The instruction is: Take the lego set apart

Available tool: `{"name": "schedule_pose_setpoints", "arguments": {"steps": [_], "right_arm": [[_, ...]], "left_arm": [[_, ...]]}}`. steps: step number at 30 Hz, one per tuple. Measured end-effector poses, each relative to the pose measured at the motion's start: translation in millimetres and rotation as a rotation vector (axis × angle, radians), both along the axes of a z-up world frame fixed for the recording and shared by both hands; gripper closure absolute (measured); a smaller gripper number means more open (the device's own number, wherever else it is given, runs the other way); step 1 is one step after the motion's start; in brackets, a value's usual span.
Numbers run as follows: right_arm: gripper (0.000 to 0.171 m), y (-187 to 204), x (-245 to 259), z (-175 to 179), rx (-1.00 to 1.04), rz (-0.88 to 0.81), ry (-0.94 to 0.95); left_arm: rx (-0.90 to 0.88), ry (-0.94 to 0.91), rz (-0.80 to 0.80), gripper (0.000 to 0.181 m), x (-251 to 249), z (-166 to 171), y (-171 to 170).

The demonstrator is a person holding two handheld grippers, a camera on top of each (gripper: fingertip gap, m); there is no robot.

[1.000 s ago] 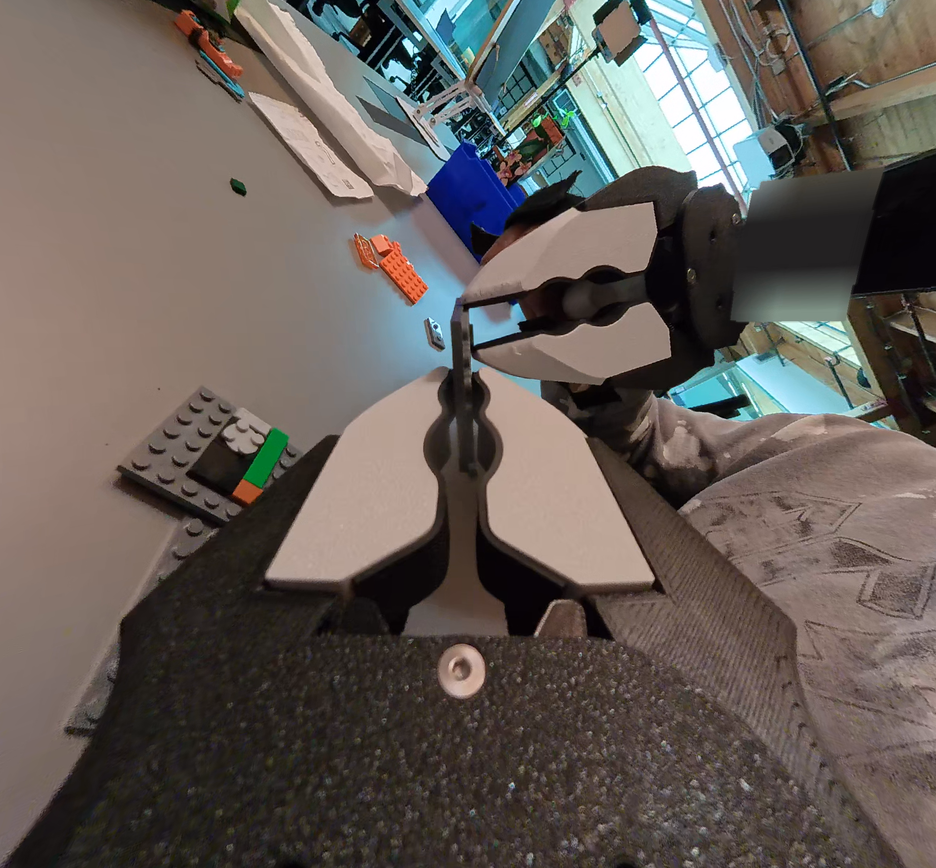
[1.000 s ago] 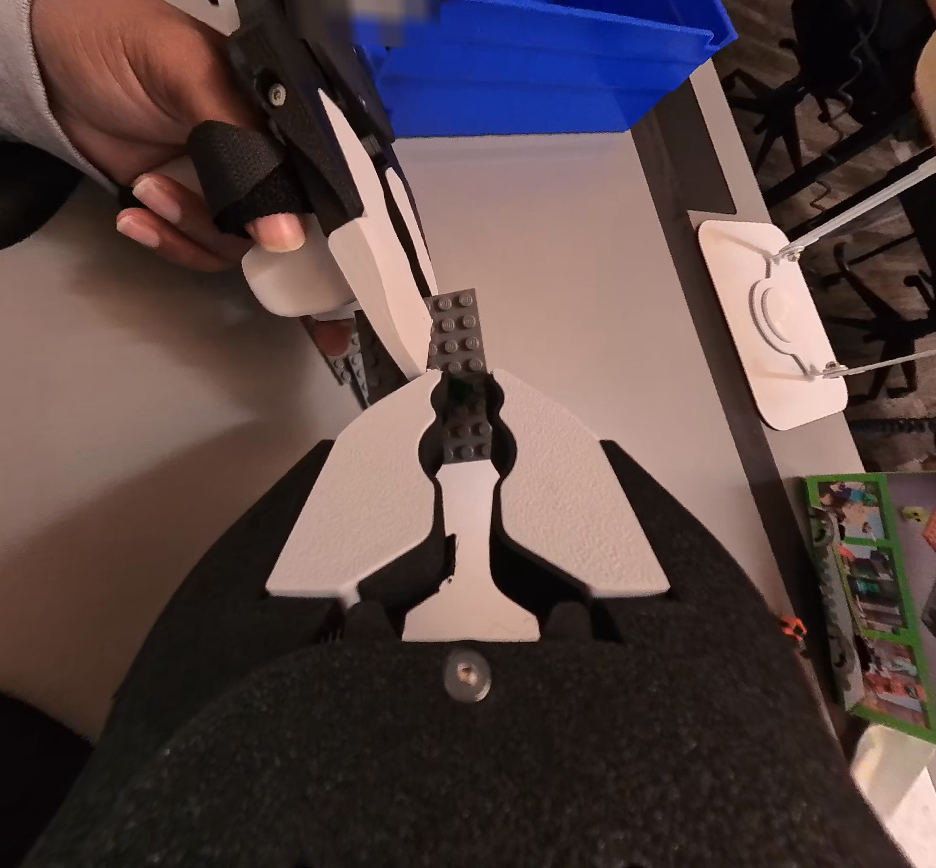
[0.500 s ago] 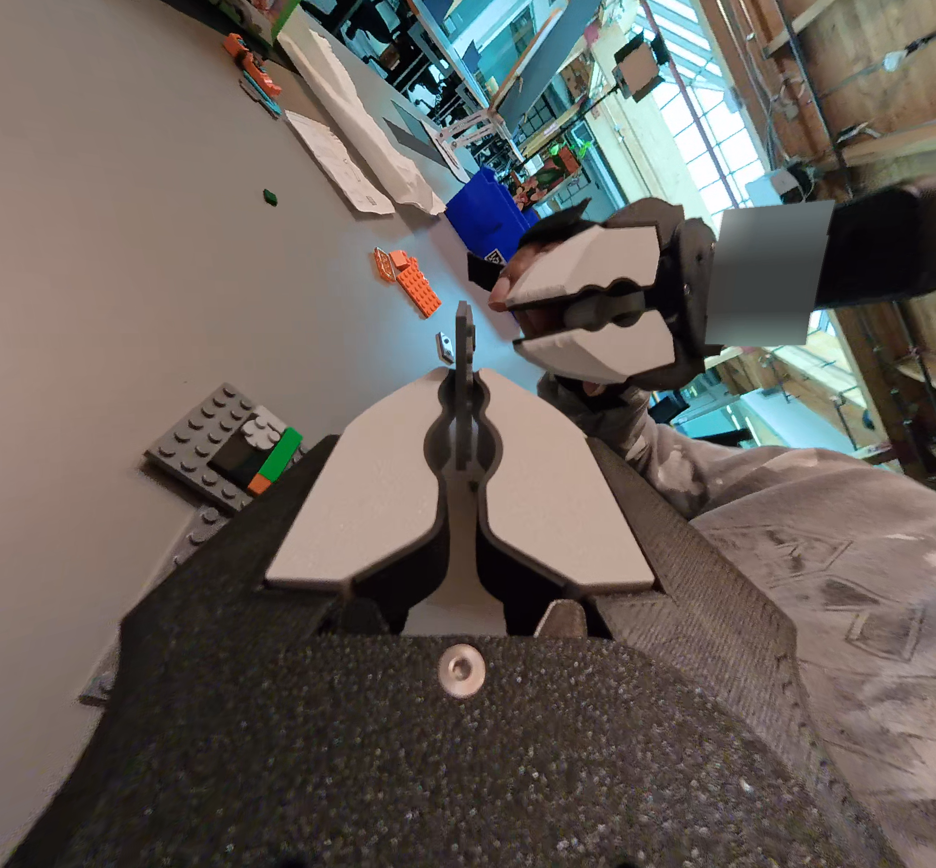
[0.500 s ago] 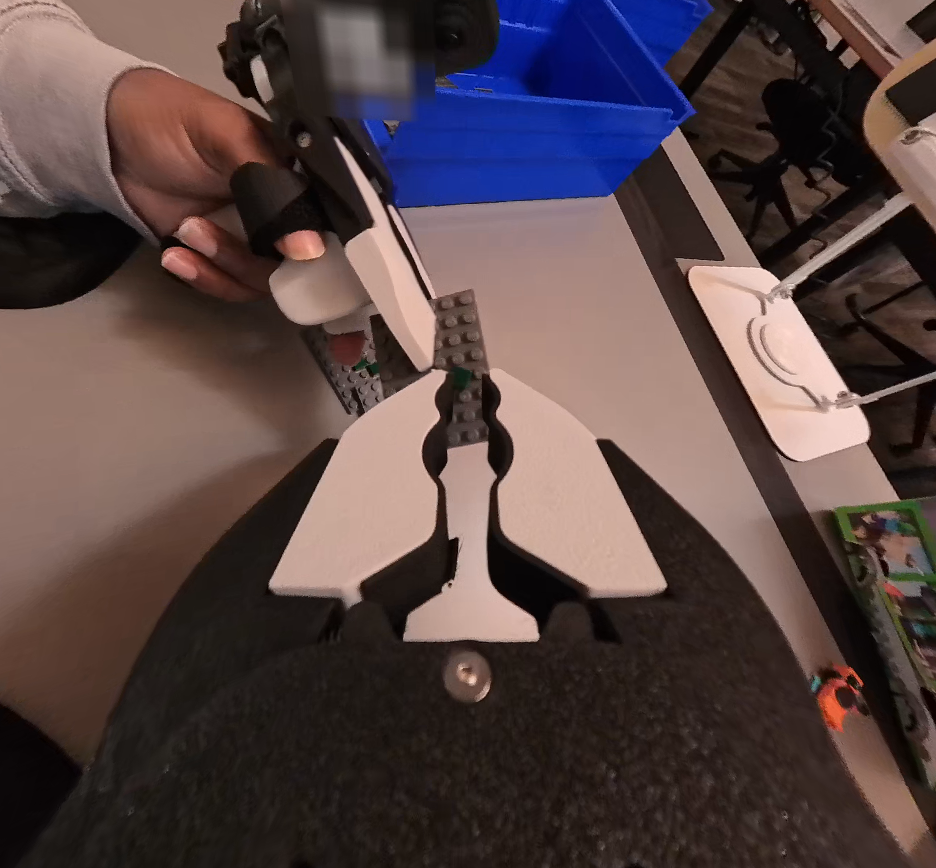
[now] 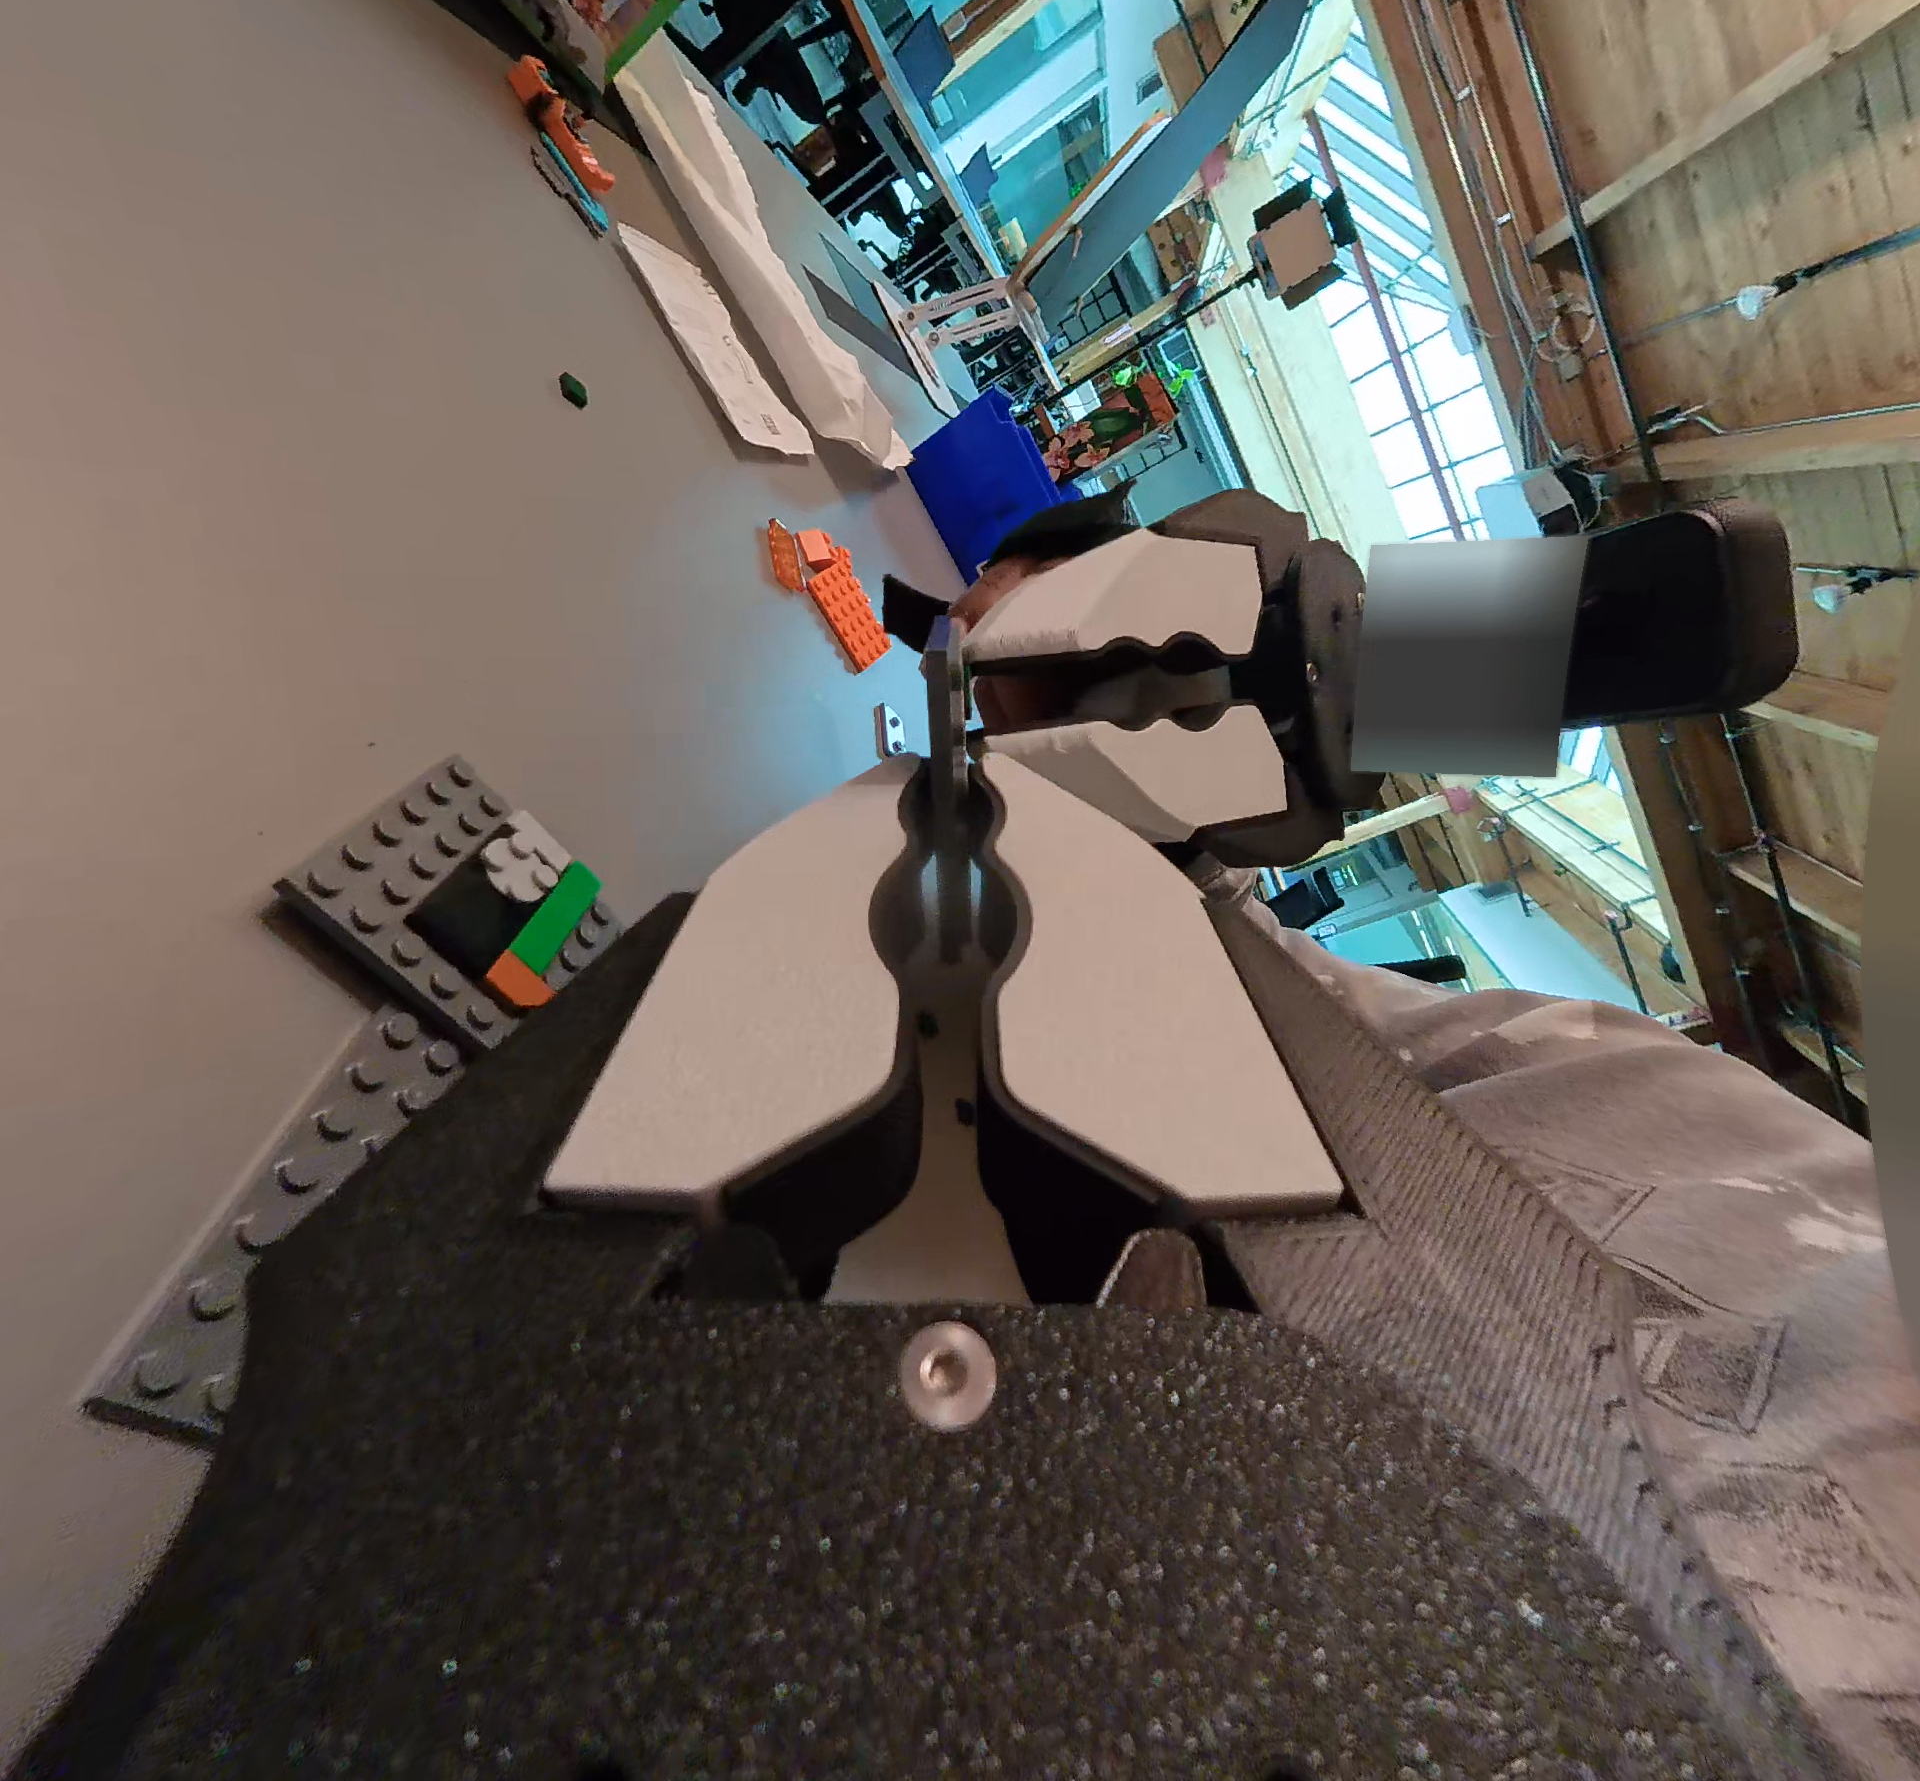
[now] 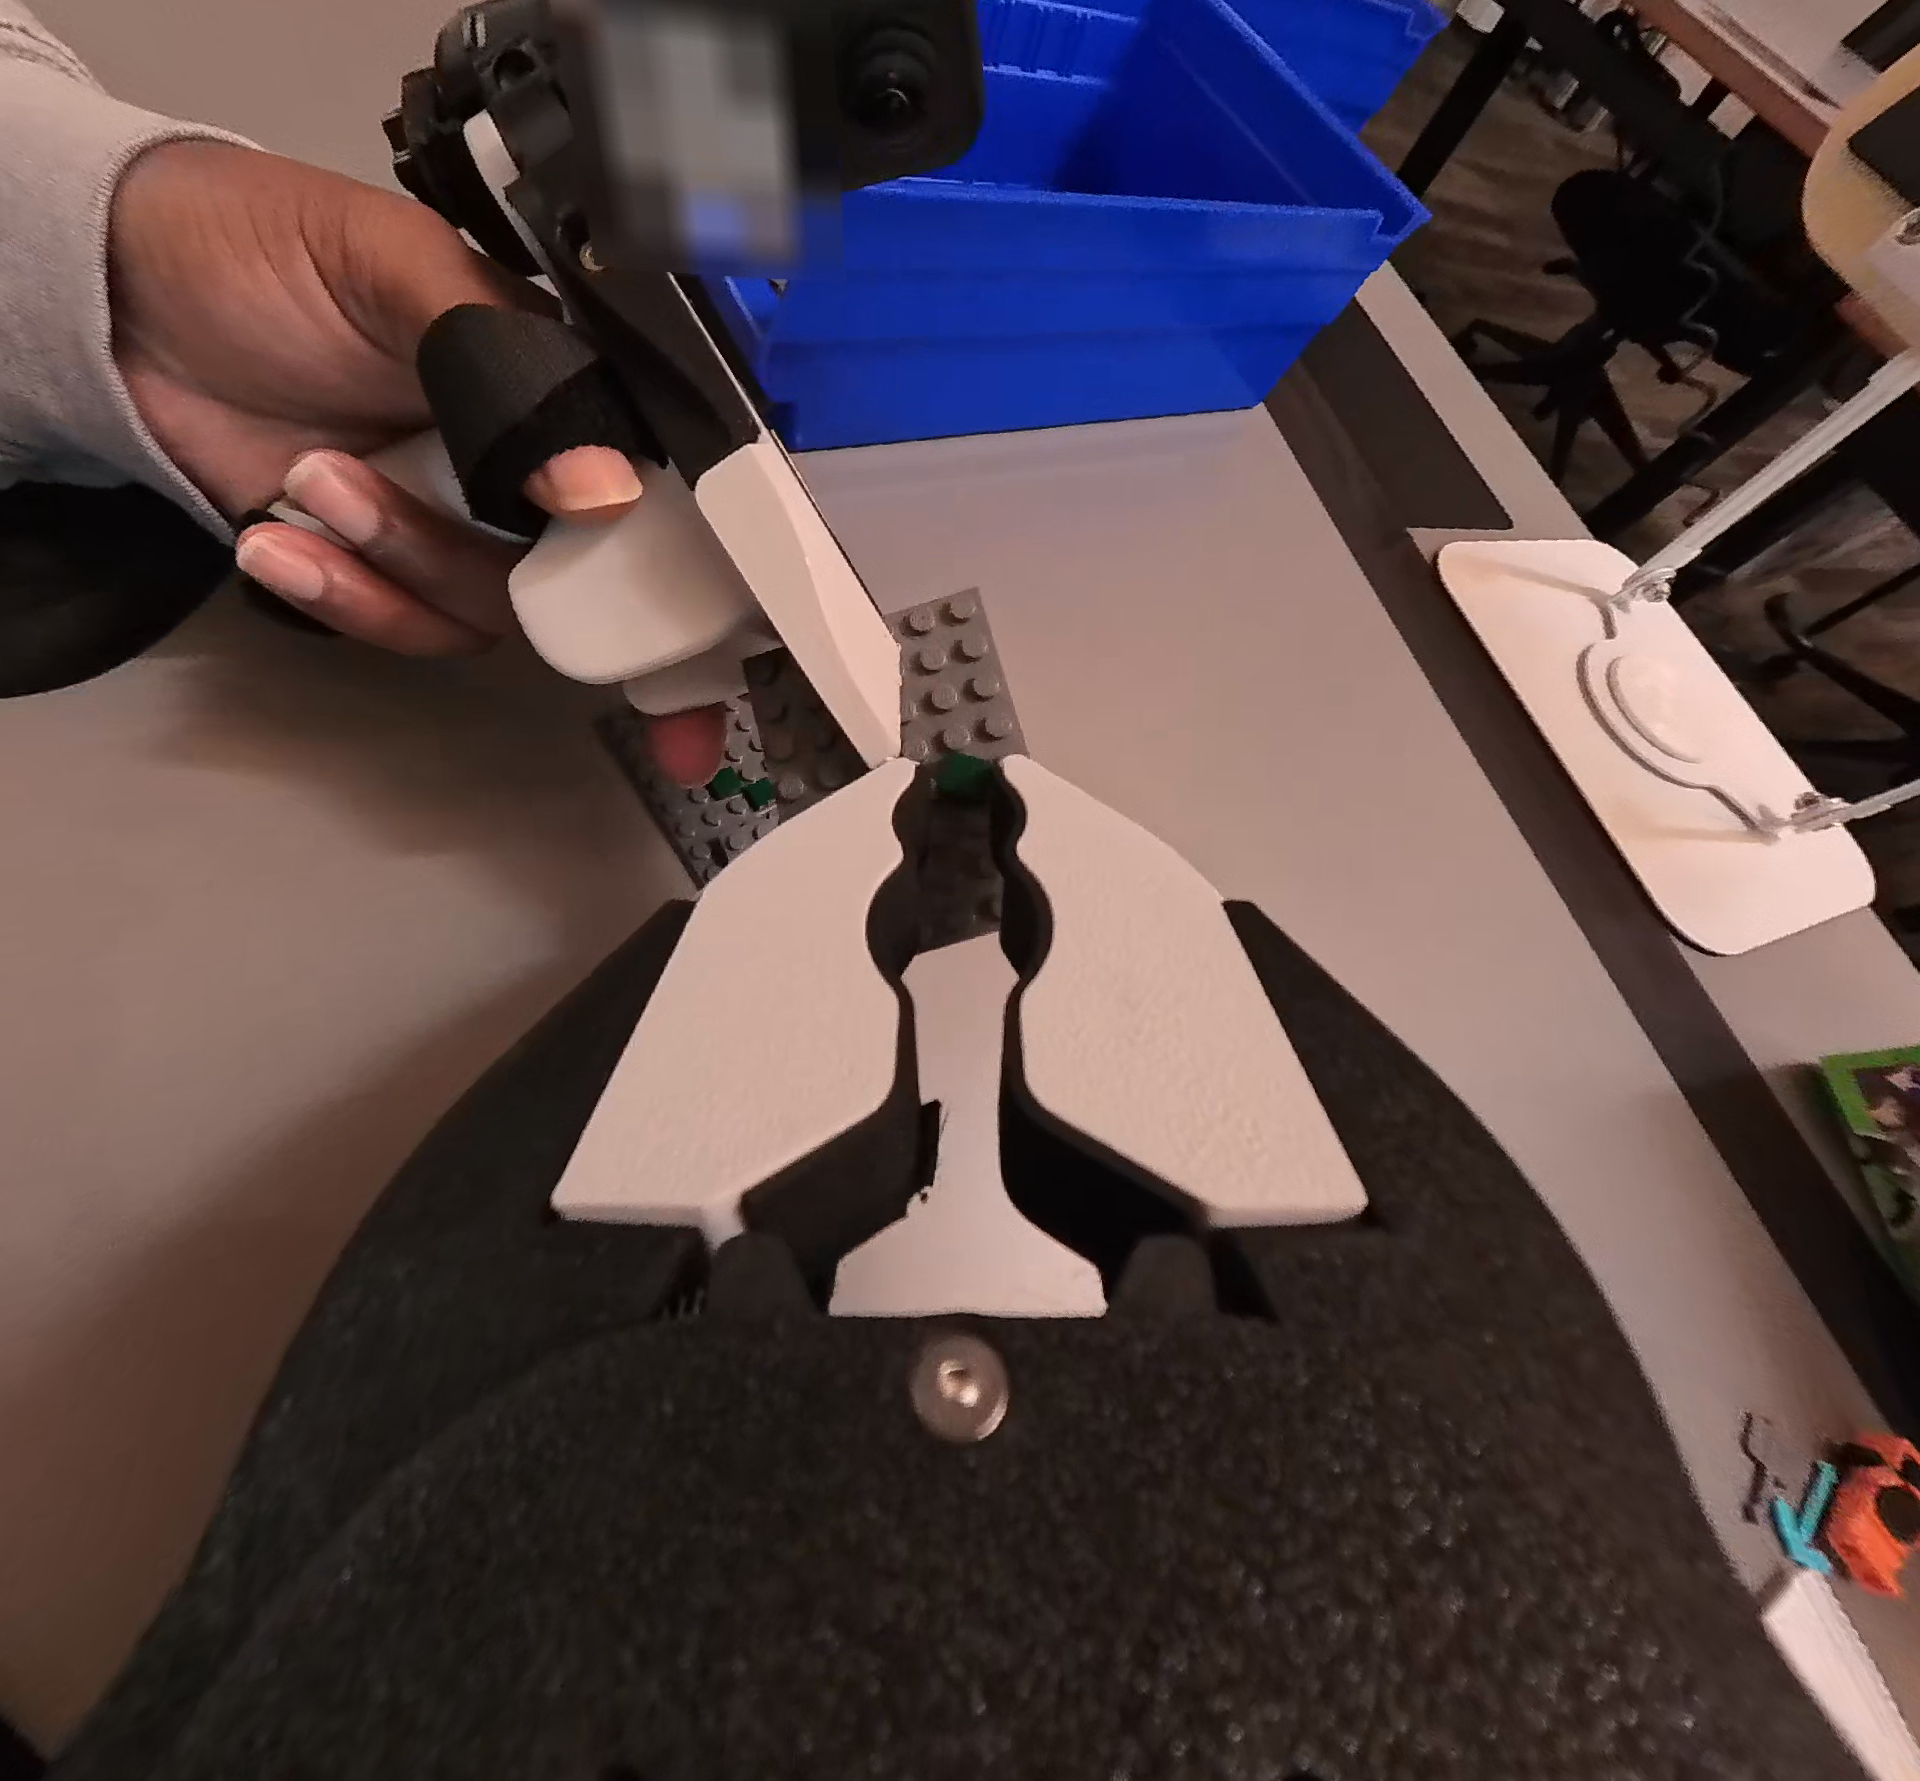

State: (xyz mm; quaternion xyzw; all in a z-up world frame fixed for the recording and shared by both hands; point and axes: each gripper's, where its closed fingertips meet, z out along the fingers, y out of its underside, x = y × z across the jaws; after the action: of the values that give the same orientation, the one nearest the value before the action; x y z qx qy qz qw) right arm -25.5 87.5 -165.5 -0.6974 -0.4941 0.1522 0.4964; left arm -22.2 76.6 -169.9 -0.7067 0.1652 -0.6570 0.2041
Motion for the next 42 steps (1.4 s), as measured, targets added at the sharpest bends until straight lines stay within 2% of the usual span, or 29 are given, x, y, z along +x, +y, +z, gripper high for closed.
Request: {"name": "schedule_pose_setpoints", "arguments": {"steps": [11,32,42], "right_arm": [[0.164,3.1,-0.6,-2.2,-0.104,0.012,0.137],[0.165,5.1,-0.5,-6.8,-0.051,-0.014,0.064],[0.171,1.0,1.0,1.2,-0.293,0.0,0.245]], "left_arm": [[0.124,0.098,0.017,0.174,-0.3,-1.6,-1.3],[0.129,0.115,0.024,0.175,-1.1,-8.0,2.6],[0.247,0.15,0.035,0.176,-1.9,-6.2,4.2]]}}
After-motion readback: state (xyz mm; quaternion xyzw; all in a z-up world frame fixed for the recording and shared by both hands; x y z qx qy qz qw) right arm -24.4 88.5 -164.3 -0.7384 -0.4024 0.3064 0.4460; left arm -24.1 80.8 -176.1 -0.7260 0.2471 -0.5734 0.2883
